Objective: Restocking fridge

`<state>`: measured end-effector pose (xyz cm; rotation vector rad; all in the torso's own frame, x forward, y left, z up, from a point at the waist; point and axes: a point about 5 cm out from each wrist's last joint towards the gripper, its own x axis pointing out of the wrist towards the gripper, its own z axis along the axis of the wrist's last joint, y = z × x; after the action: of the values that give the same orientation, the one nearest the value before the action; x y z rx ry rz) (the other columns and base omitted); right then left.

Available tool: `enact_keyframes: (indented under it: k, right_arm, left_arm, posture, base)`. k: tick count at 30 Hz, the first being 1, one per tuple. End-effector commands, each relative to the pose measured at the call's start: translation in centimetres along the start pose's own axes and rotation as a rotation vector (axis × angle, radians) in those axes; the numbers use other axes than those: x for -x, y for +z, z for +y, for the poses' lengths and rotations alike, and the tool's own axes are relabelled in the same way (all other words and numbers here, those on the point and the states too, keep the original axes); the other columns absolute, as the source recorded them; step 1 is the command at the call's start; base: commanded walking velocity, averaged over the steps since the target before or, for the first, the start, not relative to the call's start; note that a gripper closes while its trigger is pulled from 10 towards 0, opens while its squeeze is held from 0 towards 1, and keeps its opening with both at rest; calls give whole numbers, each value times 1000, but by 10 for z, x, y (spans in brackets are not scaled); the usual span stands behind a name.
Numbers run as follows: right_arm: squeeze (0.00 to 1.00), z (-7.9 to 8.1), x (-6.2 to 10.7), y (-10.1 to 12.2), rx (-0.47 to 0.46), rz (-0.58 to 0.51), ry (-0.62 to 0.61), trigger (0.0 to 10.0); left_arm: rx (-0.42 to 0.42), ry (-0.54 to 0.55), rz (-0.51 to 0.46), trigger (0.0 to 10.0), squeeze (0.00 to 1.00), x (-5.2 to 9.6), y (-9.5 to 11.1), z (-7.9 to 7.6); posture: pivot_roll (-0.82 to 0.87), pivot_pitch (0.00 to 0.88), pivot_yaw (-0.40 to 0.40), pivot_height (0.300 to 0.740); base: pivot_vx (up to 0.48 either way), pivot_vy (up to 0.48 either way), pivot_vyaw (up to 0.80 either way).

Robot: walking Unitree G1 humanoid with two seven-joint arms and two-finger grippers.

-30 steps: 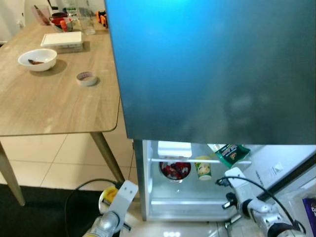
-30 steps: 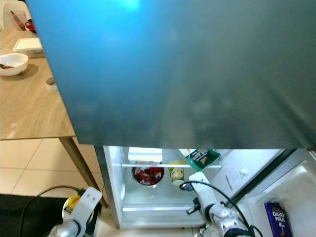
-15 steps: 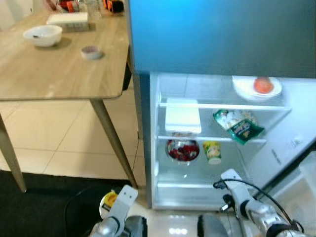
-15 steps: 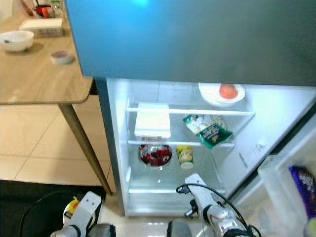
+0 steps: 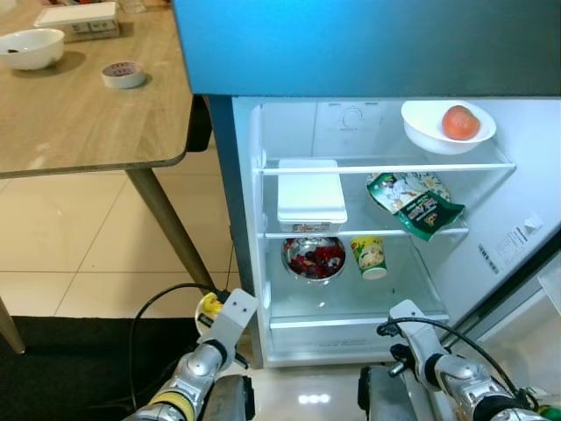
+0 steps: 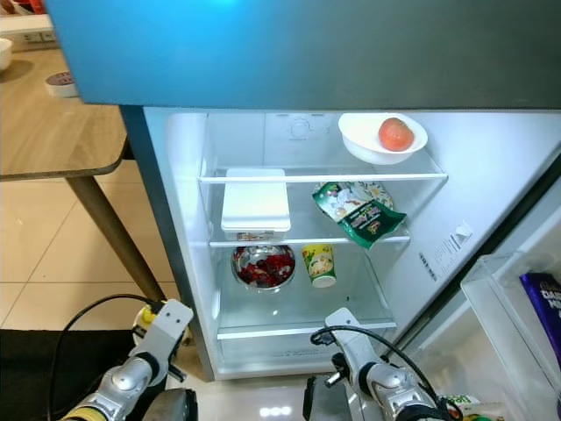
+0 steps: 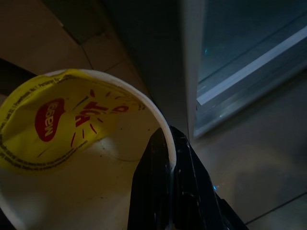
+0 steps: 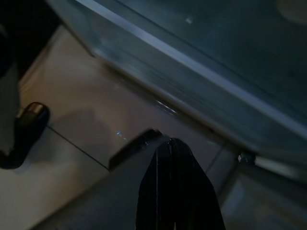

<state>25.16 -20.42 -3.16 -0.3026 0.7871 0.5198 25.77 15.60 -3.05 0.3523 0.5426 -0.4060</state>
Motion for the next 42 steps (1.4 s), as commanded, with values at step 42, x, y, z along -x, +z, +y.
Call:
enact_keyframes:
  k: [42]
  right_arm:
    - [0,-4,0,33,74,-91,156,10000]
  left_arm:
    - [21,-831,-187,10000,0,16,36,-55]
  posture:
    - [22,27,-54,492]
  base:
    - [0,0,0]
